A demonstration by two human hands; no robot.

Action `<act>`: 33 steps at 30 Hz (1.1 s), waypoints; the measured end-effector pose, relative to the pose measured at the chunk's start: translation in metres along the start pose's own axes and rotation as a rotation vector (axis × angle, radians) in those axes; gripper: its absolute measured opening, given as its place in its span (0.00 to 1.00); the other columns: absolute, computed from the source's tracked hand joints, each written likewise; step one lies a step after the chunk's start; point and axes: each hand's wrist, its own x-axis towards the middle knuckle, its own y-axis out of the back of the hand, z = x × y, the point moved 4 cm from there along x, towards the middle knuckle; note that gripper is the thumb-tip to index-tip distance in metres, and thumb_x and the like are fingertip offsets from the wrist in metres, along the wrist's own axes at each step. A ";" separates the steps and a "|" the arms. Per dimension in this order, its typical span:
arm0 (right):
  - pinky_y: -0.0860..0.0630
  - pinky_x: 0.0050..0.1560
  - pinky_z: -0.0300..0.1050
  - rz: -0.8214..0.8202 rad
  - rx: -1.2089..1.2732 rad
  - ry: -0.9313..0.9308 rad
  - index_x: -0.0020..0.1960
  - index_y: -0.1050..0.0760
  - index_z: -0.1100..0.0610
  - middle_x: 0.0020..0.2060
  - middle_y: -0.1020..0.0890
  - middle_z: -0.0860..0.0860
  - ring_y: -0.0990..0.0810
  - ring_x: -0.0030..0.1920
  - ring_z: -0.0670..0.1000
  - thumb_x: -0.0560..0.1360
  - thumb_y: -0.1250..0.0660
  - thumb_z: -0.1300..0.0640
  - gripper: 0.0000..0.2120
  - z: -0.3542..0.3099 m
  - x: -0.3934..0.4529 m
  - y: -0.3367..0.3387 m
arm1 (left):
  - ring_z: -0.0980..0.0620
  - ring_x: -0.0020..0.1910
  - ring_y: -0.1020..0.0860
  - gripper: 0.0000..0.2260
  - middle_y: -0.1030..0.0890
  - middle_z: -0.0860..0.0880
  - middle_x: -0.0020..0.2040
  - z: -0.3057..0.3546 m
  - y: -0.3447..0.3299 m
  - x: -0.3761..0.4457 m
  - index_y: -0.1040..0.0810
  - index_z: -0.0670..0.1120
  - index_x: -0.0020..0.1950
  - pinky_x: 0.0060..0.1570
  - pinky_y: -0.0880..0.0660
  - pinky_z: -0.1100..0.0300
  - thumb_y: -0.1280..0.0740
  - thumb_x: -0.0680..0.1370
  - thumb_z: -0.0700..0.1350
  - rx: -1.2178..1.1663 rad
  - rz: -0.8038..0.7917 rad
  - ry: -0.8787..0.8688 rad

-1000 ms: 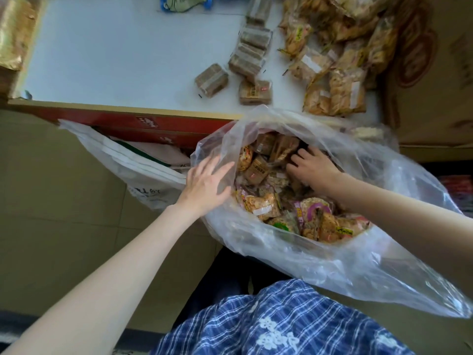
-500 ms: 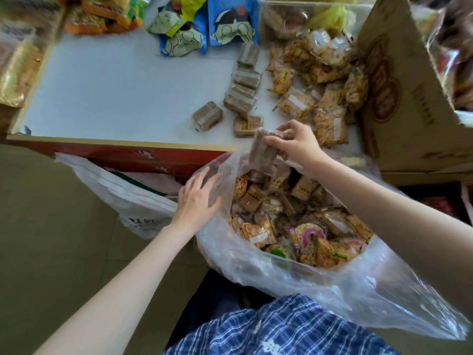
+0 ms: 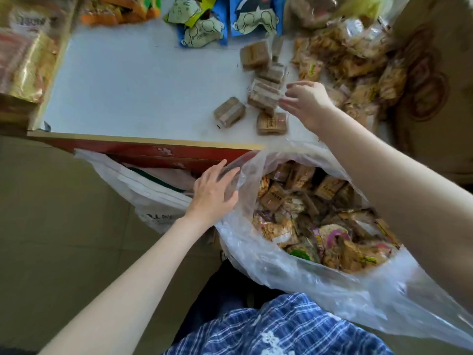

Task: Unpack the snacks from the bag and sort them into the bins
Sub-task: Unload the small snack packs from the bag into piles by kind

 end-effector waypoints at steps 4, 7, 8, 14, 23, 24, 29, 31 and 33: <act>0.21 0.40 0.40 -0.039 -0.646 0.430 0.48 0.24 0.61 0.37 0.19 0.52 0.19 0.36 0.49 0.75 0.39 0.69 0.08 0.027 -0.061 0.053 | 0.49 0.76 0.51 0.24 0.49 0.51 0.78 0.010 -0.014 -0.001 0.41 0.57 0.75 0.71 0.49 0.48 0.40 0.79 0.52 0.022 -0.039 -0.080; 0.26 0.50 0.44 -0.289 -1.183 0.571 0.52 0.21 0.61 0.48 0.18 0.56 0.20 0.49 0.56 0.73 0.34 0.66 0.09 0.089 -0.091 0.077 | 0.49 0.76 0.52 0.24 0.50 0.51 0.78 0.015 -0.024 -0.002 0.42 0.57 0.75 0.72 0.51 0.48 0.40 0.79 0.52 0.058 -0.085 -0.082; 0.29 0.56 0.46 -0.379 -1.321 0.502 0.58 0.23 0.60 0.57 0.22 0.57 0.23 0.57 0.59 0.74 0.33 0.63 0.13 0.115 -0.091 0.084 | 0.49 0.76 0.52 0.24 0.50 0.50 0.78 0.017 -0.026 -0.002 0.43 0.57 0.75 0.72 0.51 0.48 0.41 0.79 0.52 0.068 -0.100 -0.074; 0.35 0.65 0.49 0.153 -0.824 -0.073 0.70 0.39 0.62 0.69 0.37 0.60 0.34 0.68 0.60 0.72 0.28 0.52 0.33 0.166 -0.059 0.094 | 0.49 0.76 0.51 0.24 0.48 0.50 0.77 0.017 -0.026 -0.008 0.42 0.56 0.75 0.71 0.51 0.49 0.40 0.79 0.51 0.085 -0.091 -0.049; 0.31 0.60 0.48 0.191 -0.584 -0.155 0.69 0.40 0.59 0.65 0.29 0.58 0.29 0.64 0.58 0.70 0.26 0.57 0.34 0.180 -0.060 0.085 | 0.49 0.76 0.50 0.24 0.47 0.51 0.77 0.016 -0.027 -0.025 0.42 0.56 0.75 0.72 0.49 0.48 0.41 0.80 0.51 0.093 -0.089 -0.011; 0.31 0.57 0.45 0.070 -0.655 -0.110 0.67 0.37 0.58 0.62 0.27 0.56 0.28 0.62 0.57 0.69 0.25 0.56 0.32 0.180 -0.073 0.087 | 0.49 0.75 0.50 0.24 0.47 0.51 0.77 0.017 -0.028 -0.025 0.42 0.56 0.75 0.72 0.49 0.47 0.40 0.80 0.51 0.090 -0.081 -0.004; 0.33 0.49 0.40 -0.217 -0.873 0.227 0.60 0.31 0.56 0.55 0.23 0.52 0.25 0.56 0.51 0.67 0.24 0.57 0.25 0.148 -0.108 0.096 | 0.48 0.75 0.49 0.24 0.47 0.50 0.77 0.026 -0.032 -0.022 0.42 0.55 0.75 0.73 0.49 0.47 0.40 0.80 0.50 0.072 -0.061 0.031; 0.34 0.47 0.41 -0.159 -0.874 0.378 0.58 0.31 0.56 0.52 0.23 0.52 0.26 0.53 0.51 0.68 0.25 0.58 0.23 0.120 -0.104 0.093 | 0.48 0.75 0.49 0.24 0.47 0.49 0.77 0.029 -0.031 -0.020 0.42 0.55 0.75 0.73 0.49 0.47 0.40 0.80 0.50 0.080 -0.042 0.020; 0.36 0.43 0.39 -0.118 -0.854 0.468 0.56 0.30 0.56 0.49 0.24 0.52 0.26 0.48 0.51 0.68 0.25 0.58 0.21 0.093 -0.092 0.083 | 0.47 0.75 0.48 0.25 0.46 0.49 0.77 0.028 -0.029 -0.013 0.41 0.55 0.75 0.73 0.47 0.46 0.39 0.79 0.49 0.089 -0.021 -0.002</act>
